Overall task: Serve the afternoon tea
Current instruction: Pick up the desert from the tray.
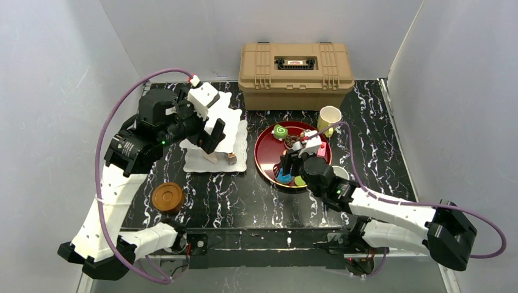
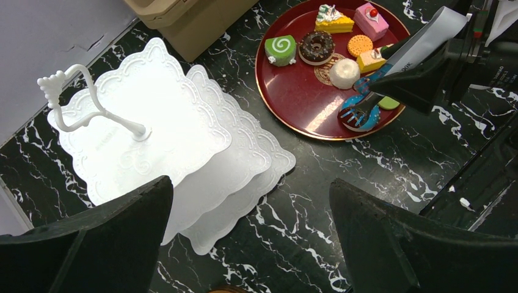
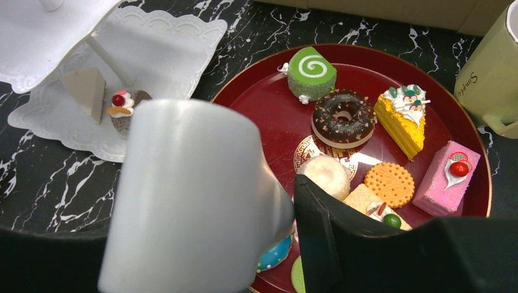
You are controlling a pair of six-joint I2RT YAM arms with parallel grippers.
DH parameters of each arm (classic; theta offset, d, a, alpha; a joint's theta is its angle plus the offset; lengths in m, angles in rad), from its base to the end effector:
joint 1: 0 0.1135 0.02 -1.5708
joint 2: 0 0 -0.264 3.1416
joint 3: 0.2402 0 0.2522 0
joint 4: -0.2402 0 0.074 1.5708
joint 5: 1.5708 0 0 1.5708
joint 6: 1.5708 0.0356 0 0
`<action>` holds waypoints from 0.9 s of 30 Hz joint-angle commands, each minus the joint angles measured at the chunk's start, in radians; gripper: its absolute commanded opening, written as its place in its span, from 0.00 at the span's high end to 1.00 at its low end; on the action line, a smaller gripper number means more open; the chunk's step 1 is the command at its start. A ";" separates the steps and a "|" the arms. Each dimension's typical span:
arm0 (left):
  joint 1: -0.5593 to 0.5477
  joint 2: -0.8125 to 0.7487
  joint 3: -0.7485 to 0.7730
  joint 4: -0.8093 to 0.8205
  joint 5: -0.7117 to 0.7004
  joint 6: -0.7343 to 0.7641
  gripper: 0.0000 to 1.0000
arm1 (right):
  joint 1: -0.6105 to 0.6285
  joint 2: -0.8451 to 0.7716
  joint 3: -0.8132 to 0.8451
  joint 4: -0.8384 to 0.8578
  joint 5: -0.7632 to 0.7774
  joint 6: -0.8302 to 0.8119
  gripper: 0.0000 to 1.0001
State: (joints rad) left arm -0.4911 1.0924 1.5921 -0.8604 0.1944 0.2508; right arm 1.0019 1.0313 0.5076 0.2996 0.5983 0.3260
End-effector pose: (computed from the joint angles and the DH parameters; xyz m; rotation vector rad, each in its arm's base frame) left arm 0.1613 -0.0941 0.4795 0.8233 1.7566 -0.3478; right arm 0.1394 0.1807 0.2465 -0.1714 1.7669 0.4287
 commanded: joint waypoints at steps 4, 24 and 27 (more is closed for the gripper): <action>0.003 -0.010 0.001 0.006 0.006 0.001 0.03 | -0.003 -0.068 -0.035 0.042 -0.017 0.012 0.38; 0.003 -0.001 0.015 0.005 0.011 -0.008 0.04 | -0.003 -0.062 -0.042 0.024 -0.074 -0.004 0.40; 0.003 -0.002 0.016 0.005 0.011 -0.006 0.04 | -0.003 -0.061 -0.028 0.046 -0.074 -0.021 0.50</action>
State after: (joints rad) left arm -0.4911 1.0924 1.5921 -0.8604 0.1947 0.2497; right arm 0.9981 0.9642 0.4614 0.2794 0.5278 0.3088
